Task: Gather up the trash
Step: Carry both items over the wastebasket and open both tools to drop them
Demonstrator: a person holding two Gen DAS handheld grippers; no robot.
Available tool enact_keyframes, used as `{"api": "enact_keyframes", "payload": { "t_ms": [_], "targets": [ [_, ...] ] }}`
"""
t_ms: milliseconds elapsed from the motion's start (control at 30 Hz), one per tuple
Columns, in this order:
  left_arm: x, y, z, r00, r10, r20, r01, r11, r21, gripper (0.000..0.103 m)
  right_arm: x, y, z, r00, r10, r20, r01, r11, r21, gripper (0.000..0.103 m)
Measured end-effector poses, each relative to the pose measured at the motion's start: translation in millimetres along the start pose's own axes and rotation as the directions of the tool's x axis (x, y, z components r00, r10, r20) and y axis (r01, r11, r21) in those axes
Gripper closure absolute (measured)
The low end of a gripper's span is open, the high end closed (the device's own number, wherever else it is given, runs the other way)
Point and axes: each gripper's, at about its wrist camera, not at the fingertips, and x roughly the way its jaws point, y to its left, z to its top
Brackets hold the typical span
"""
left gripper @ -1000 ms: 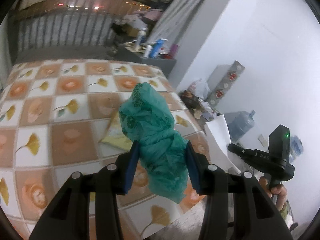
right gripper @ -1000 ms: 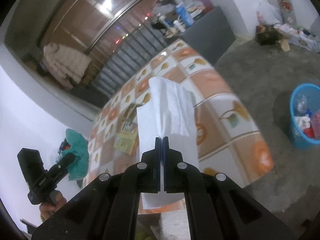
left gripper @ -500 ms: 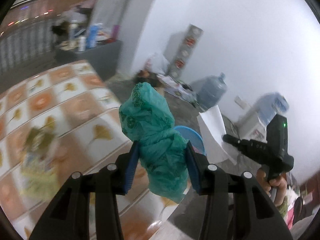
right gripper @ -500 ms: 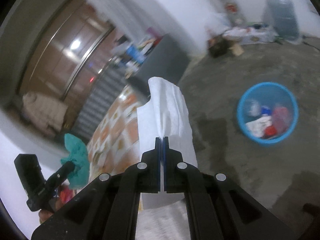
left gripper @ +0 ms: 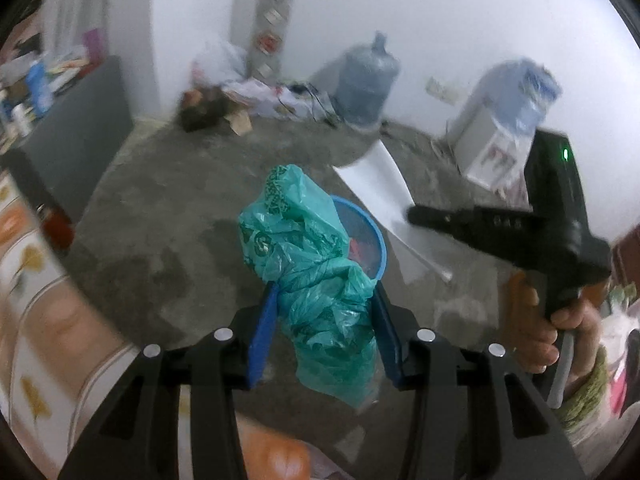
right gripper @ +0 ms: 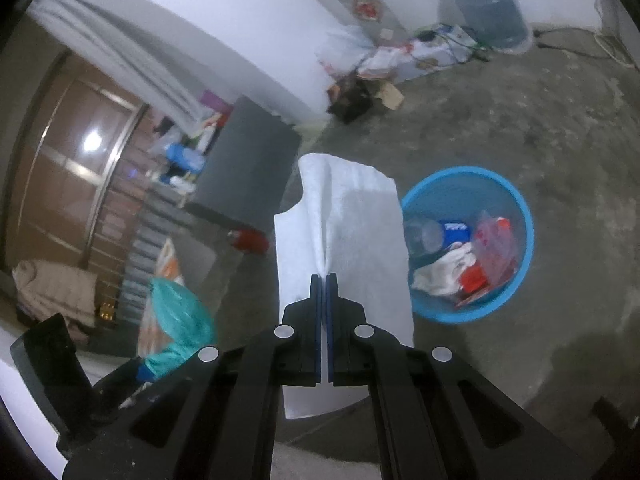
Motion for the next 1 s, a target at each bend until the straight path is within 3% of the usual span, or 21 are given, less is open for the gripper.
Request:
{"api": "enact_keyframes", "payload": {
  "t_ms": [133,300,367,433,567,800,1000],
  "targets": [
    [52,-3,23,0.998,-0.015,-0.066,0.016,1.0,0.008,0.058,23,-23,23,1.0,-0.022,-0.012,0.022,0.999,0.049,0.1],
    [98,-5,40,0.995,-0.017,-0.094,0.019,1.0,0.021,0.057,51,-51,42,0.997,-0.07,-0.034,0.073,0.992,0.1,0.098],
    [118,-8,47,0.992,-0.045,-0.118,0.047,0.999,0.012,0.047,66,-63,47,0.996,-0.065,-0.068,0.073,0.988,0.136,0.086],
    [134,-10,51,0.989,-0.062,-0.135,0.061,0.998,-0.006,0.038,81,-76,49,0.993,-0.053,-0.11,0.072,0.981,0.181,0.059],
    [149,-18,61,0.991,-0.032,-0.132,0.033,0.999,0.005,0.033,94,-87,53,0.984,-0.088,-0.154,0.119,0.971,0.206,0.057],
    [114,-26,55,0.997,-0.021,-0.069,0.024,0.999,0.047,0.025,72,-77,42,0.988,-0.06,-0.141,0.088,0.976,0.2,0.049],
    [41,-21,37,0.999,-0.011,0.034,0.011,1.0,0.02,0.016,41,-53,35,0.991,-0.087,-0.104,0.098,0.989,0.108,0.043]
  ]
}}
